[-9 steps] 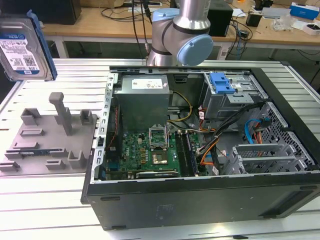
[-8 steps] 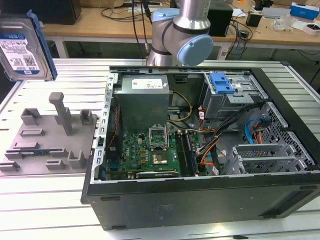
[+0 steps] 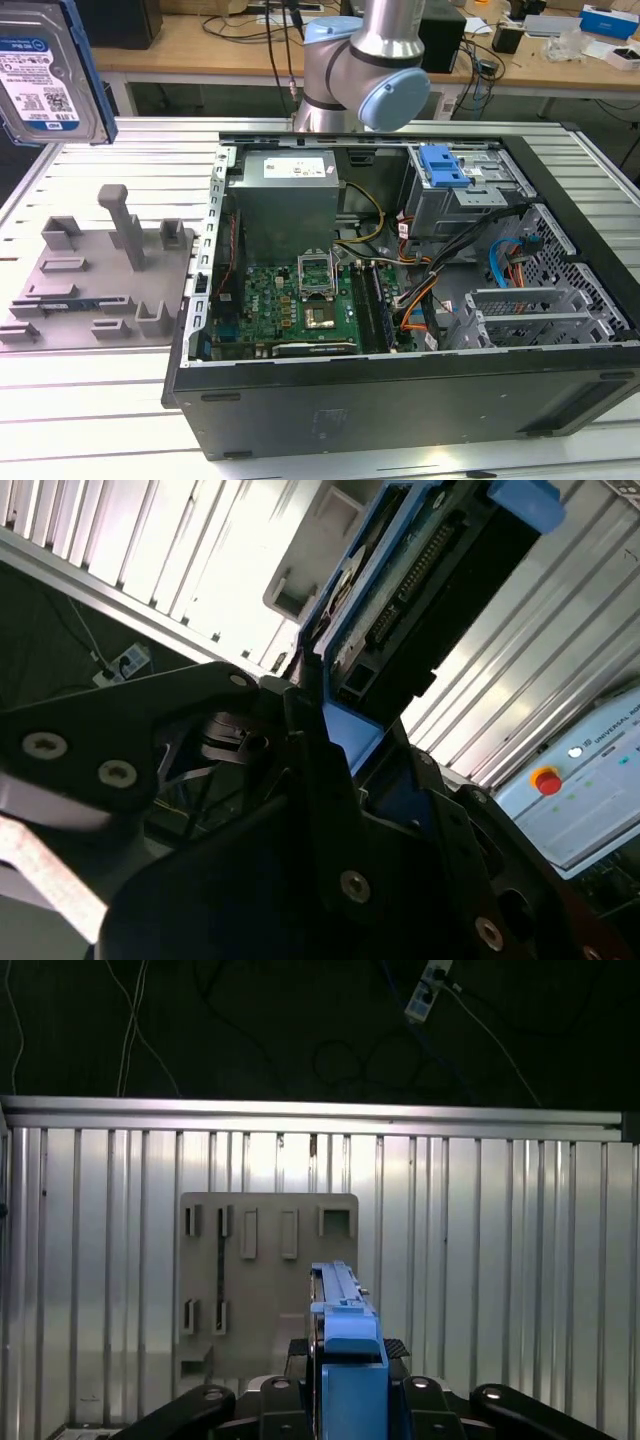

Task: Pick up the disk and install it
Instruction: 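Pick up the disk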

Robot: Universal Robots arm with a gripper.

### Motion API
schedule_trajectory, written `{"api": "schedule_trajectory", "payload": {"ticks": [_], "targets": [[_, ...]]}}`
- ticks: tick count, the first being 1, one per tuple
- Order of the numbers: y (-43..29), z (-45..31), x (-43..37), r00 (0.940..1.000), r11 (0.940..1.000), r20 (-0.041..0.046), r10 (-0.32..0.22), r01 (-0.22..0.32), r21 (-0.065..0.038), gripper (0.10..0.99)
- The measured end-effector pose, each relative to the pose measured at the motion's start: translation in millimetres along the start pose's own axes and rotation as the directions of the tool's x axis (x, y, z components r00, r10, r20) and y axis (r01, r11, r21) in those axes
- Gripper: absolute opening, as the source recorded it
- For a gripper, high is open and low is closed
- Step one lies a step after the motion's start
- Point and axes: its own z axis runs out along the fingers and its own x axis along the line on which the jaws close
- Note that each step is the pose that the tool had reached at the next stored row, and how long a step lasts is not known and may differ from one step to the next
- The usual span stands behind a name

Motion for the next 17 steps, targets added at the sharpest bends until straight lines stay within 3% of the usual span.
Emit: {"api": "schedule_trajectory", "payload": {"ticks": [5,11,12,17], "targets": [[-26.8,-2.2,14.2,1.0000,1.0000,0.0000,0.000,0.000,-0.006,0.369],[-59.5,-4.3,26.2,1.0000,0.9998,0.0003,0.000,0.000,-0.021,0.369],[-68.2,-4.5,28.8,1.0000,0.9997,0.0005,0.000,0.000,-0.025,0.369],[-91.3,-5.3,33.7,1.0000,0.9996,0.0005,0.000,0.000,-0.028,0.369]]}}
